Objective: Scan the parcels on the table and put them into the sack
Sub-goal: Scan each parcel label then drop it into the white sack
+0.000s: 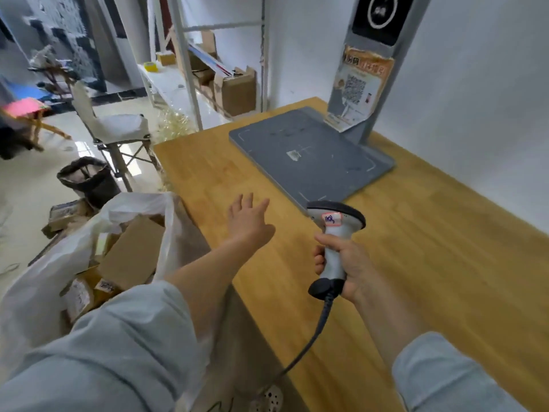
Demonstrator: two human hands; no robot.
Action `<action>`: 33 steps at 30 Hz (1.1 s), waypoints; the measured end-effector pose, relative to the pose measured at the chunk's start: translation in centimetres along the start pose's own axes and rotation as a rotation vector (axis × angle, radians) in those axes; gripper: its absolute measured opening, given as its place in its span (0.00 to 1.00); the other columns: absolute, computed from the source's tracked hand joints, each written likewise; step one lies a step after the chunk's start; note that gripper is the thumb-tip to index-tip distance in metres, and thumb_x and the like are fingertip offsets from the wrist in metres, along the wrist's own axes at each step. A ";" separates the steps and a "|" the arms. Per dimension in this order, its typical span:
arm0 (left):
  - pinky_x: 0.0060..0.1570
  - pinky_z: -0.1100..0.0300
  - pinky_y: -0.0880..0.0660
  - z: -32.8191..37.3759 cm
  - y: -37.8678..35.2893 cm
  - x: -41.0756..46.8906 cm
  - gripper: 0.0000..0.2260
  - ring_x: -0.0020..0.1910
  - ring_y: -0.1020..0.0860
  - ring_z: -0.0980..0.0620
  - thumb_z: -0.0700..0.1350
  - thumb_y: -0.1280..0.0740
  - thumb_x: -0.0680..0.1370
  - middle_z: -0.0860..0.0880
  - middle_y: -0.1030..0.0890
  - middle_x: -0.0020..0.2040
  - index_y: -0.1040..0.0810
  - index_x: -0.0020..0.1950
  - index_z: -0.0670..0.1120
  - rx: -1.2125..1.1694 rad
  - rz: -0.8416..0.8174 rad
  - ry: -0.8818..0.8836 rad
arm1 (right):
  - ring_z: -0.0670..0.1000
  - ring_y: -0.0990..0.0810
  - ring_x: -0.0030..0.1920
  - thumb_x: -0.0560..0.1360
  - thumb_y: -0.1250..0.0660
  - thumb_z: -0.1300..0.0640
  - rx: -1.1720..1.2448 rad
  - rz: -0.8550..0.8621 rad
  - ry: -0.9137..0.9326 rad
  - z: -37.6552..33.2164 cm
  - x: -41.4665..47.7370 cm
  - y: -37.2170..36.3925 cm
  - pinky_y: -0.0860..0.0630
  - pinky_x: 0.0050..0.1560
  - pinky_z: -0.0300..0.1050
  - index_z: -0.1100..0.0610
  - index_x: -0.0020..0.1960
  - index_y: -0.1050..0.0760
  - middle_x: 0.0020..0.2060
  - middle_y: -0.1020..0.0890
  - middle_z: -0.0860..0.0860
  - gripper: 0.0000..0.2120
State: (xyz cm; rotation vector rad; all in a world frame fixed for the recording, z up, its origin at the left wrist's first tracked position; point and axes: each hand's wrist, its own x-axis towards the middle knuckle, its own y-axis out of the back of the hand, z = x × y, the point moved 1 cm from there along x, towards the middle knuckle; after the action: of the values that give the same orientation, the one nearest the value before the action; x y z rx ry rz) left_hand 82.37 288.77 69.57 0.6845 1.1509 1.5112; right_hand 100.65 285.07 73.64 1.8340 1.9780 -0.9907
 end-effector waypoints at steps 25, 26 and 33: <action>0.45 0.60 0.27 52.1 -20.2 -12.6 0.25 0.61 0.24 0.44 0.40 0.41 0.80 0.50 0.38 0.76 0.39 0.77 0.53 -0.135 -0.593 -0.846 | 0.49 0.25 0.34 0.68 0.30 0.69 0.725 0.894 0.447 -7.1 -9.7 49.3 0.26 0.34 0.43 0.59 0.42 0.26 0.35 0.23 0.54 0.08; 0.48 0.59 0.26 53.5 -21.3 -13.0 0.25 0.63 0.25 0.45 0.40 0.41 0.81 0.49 0.37 0.76 0.39 0.77 0.53 -0.127 -0.603 -0.856 | 0.50 0.24 0.36 0.68 0.29 0.68 0.736 0.891 0.450 -7.0 -9.5 51.0 0.25 0.35 0.44 0.58 0.45 0.25 0.37 0.23 0.53 0.09; 0.56 0.56 0.29 62.3 -28.4 -14.7 0.20 0.65 0.28 0.45 0.42 0.44 0.83 0.45 0.28 0.70 0.37 0.76 0.48 -0.104 -0.580 -0.868 | 0.54 0.22 0.48 0.66 0.29 0.67 0.555 0.845 0.545 -6.9 -7.0 60.5 0.24 0.43 0.47 0.61 0.62 0.24 0.45 0.20 0.53 0.24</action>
State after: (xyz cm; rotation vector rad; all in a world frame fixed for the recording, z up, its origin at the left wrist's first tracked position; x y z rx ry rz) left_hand 152.24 292.89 68.73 0.7396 0.5160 0.6448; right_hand 161.20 282.01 64.98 3.0974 0.8858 -0.8341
